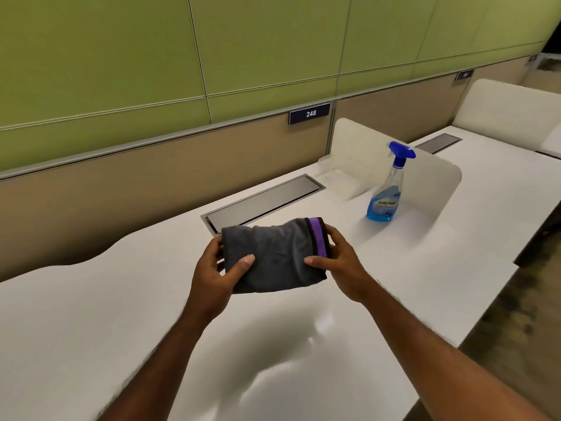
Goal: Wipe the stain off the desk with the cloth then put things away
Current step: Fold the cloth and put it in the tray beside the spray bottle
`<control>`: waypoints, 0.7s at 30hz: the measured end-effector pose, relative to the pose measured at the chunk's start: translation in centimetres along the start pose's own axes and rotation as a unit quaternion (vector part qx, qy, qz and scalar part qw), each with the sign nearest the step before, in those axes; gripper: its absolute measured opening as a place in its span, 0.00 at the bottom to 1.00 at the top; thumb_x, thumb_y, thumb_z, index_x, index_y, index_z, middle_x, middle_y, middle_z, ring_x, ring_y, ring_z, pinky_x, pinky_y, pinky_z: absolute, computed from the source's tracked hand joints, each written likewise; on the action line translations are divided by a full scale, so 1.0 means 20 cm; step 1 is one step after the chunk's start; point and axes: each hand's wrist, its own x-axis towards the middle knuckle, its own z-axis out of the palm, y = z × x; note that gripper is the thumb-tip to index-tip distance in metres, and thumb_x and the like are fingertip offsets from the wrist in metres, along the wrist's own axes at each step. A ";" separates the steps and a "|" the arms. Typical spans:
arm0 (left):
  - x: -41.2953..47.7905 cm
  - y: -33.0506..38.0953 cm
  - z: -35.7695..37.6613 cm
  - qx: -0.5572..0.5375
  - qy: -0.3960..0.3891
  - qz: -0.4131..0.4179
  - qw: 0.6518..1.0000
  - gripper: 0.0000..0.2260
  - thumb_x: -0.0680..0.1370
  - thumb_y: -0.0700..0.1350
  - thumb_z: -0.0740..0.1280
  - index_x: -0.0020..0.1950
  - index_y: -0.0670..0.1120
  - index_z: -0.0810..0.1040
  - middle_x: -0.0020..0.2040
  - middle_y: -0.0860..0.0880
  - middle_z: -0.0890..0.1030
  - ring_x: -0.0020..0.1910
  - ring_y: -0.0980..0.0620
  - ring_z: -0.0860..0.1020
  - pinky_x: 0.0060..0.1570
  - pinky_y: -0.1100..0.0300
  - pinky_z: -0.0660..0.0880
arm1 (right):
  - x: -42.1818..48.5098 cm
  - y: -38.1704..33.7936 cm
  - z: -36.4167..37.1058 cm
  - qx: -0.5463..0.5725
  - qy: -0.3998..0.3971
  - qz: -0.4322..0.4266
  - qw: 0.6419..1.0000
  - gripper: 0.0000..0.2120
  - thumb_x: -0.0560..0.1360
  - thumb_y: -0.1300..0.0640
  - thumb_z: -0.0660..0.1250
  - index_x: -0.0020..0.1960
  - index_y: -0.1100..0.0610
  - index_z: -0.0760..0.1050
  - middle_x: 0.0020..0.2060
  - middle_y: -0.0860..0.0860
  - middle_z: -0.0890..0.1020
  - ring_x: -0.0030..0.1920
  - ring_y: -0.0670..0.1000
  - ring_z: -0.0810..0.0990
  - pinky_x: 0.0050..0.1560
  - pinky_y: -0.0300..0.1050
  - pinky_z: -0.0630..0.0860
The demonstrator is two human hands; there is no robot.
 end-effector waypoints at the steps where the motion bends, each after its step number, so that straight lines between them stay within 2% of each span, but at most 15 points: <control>1: 0.02 0.00 0.06 -0.009 0.009 -0.008 1.000 0.23 0.70 0.52 0.74 0.63 0.51 0.75 0.56 0.53 0.82 0.55 0.53 0.81 0.50 0.57 0.80 | 0.01 0.00 -0.05 -0.010 -0.003 0.000 1.000 0.35 0.69 0.63 0.75 0.71 0.49 0.64 0.62 0.49 0.78 0.59 0.52 0.81 0.52 0.43 0.80; 6: 0.08 -0.02 0.39 -0.036 0.050 -0.086 0.994 0.18 0.75 0.46 0.72 0.61 0.52 0.71 0.57 0.53 0.79 0.56 0.50 0.80 0.42 0.55 0.82 | 0.10 0.00 -0.30 -0.033 -0.029 0.016 0.999 0.40 0.67 0.55 0.78 0.72 0.47 0.61 0.66 0.47 0.73 0.64 0.51 0.76 0.52 0.41 0.80; 8: 0.11 -0.02 0.55 -0.046 0.087 -0.112 0.989 0.23 0.74 0.46 0.73 0.64 0.50 0.66 0.57 0.50 0.78 0.54 0.49 0.80 0.39 0.56 0.82 | 0.14 -0.01 -0.43 -0.044 -0.017 0.027 0.999 0.44 0.62 0.44 0.80 0.72 0.48 0.62 0.65 0.47 0.73 0.64 0.52 0.75 0.52 0.39 0.80; 10: 0.13 -0.02 0.70 -0.064 0.123 -0.147 0.979 0.29 0.73 0.46 0.74 0.68 0.48 0.61 0.58 0.46 0.77 0.53 0.49 0.80 0.41 0.57 0.80 | 0.18 -0.01 -0.55 -0.056 0.000 0.037 0.998 0.55 0.52 0.31 0.78 0.72 0.50 0.62 0.64 0.47 0.74 0.62 0.51 0.76 0.50 0.37 0.80; 11: 0.15 -0.03 0.76 -0.083 0.135 -0.167 0.973 0.32 0.73 0.46 0.74 0.71 0.47 0.59 0.58 0.45 0.77 0.52 0.49 0.80 0.42 0.57 0.79 | 0.19 0.00 -0.60 -0.059 0.008 0.038 0.998 0.57 0.49 0.28 0.77 0.71 0.49 0.63 0.63 0.46 0.74 0.61 0.50 0.76 0.49 0.37 0.80; 14: 0.18 -0.08 0.88 -0.132 0.132 -0.222 0.957 0.40 0.66 0.53 0.79 0.72 0.45 0.64 0.60 0.44 0.80 0.54 0.46 0.82 0.50 0.50 0.80 | 0.22 0.00 -0.73 -0.055 0.013 0.039 0.998 0.57 0.47 0.26 0.75 0.70 0.48 0.63 0.62 0.45 0.74 0.59 0.48 0.77 0.48 0.35 0.79; 15: 0.18 -0.08 0.91 -0.145 0.118 -0.231 0.955 0.39 0.64 0.54 0.80 0.70 0.44 0.69 0.59 0.43 0.82 0.54 0.45 0.83 0.52 0.48 0.80 | 0.23 0.00 -0.76 -0.058 0.012 0.047 0.997 0.58 0.47 0.25 0.75 0.71 0.49 0.62 0.62 0.46 0.74 0.60 0.48 0.76 0.48 0.34 0.79; 18: 0.18 -0.09 0.98 -0.177 0.079 -0.231 0.954 0.21 0.70 0.47 0.75 0.61 0.43 0.78 0.55 0.45 0.85 0.54 0.46 0.83 0.50 0.52 0.79 | 0.26 0.01 -0.82 -0.076 0.000 0.075 0.994 0.61 0.47 0.24 0.74 0.72 0.51 0.63 0.65 0.49 0.74 0.62 0.50 0.76 0.50 0.34 0.79; 19: 0.18 -0.09 0.99 -0.178 0.070 -0.235 0.953 0.19 0.70 0.45 0.75 0.60 0.44 0.79 0.54 0.45 0.85 0.54 0.46 0.83 0.50 0.53 0.79 | 0.26 0.02 -0.83 -0.083 -0.004 0.084 0.993 0.60 0.48 0.25 0.74 0.73 0.51 0.63 0.66 0.49 0.74 0.62 0.50 0.76 0.50 0.35 0.79; 21: 0.19 -0.11 1.00 -0.168 0.065 -0.230 0.956 0.23 0.66 0.46 0.78 0.60 0.45 0.79 0.54 0.46 0.85 0.54 0.46 0.83 0.51 0.52 0.79 | 0.28 0.01 -0.84 -0.095 -0.007 0.105 0.990 0.53 0.56 0.31 0.76 0.73 0.52 0.62 0.67 0.50 0.73 0.62 0.50 0.75 0.50 0.35 0.78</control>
